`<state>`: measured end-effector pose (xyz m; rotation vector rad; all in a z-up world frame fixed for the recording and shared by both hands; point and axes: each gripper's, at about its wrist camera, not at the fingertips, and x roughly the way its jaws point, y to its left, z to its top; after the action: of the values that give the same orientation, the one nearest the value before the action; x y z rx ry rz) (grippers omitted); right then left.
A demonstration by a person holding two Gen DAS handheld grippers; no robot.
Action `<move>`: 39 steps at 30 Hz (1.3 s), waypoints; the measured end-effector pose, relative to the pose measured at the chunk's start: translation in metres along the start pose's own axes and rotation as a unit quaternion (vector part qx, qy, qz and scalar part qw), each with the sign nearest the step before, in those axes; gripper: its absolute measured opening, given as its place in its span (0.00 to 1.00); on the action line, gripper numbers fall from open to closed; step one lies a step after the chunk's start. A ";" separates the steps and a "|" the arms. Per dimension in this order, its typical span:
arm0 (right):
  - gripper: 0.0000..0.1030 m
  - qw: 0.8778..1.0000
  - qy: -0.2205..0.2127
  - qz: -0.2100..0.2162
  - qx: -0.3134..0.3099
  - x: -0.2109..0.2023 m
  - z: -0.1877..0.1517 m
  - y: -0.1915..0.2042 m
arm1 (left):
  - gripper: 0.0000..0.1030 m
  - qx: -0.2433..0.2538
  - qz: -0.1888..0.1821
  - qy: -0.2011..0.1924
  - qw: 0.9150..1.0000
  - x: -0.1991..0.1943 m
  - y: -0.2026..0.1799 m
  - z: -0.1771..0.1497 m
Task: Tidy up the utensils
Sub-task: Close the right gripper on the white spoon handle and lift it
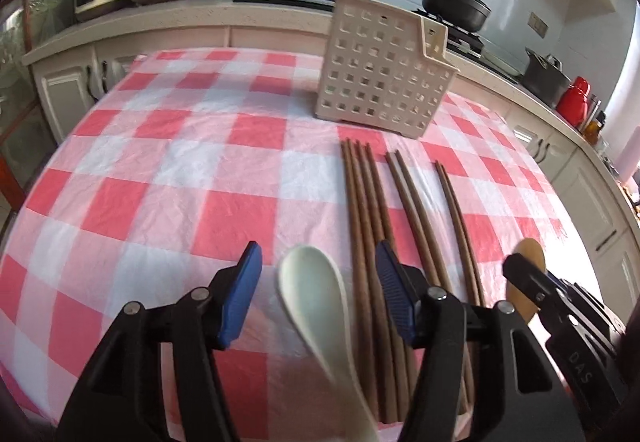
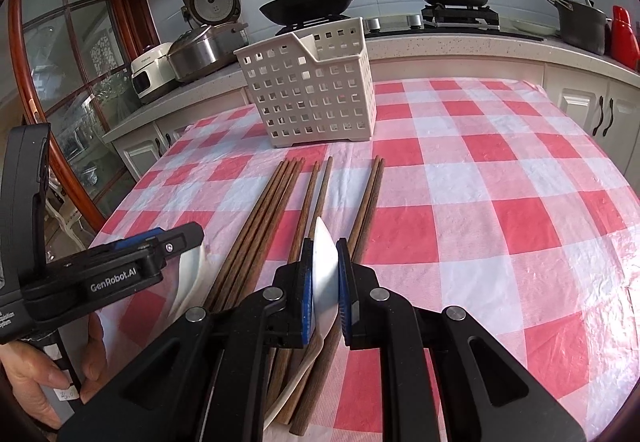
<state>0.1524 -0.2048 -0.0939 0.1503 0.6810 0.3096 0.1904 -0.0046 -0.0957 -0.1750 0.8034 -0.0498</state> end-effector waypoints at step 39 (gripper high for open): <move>0.42 0.994 0.075 0.011 -0.072 0.014 -0.004 0.023 | 0.00 0.061 -0.018 0.021 0.998 0.012 -0.002 -0.006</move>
<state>0.1548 -0.1788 -0.0995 -0.0038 0.8040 0.3932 0.1946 -0.0088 -0.1083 -0.0740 0.8361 -0.1371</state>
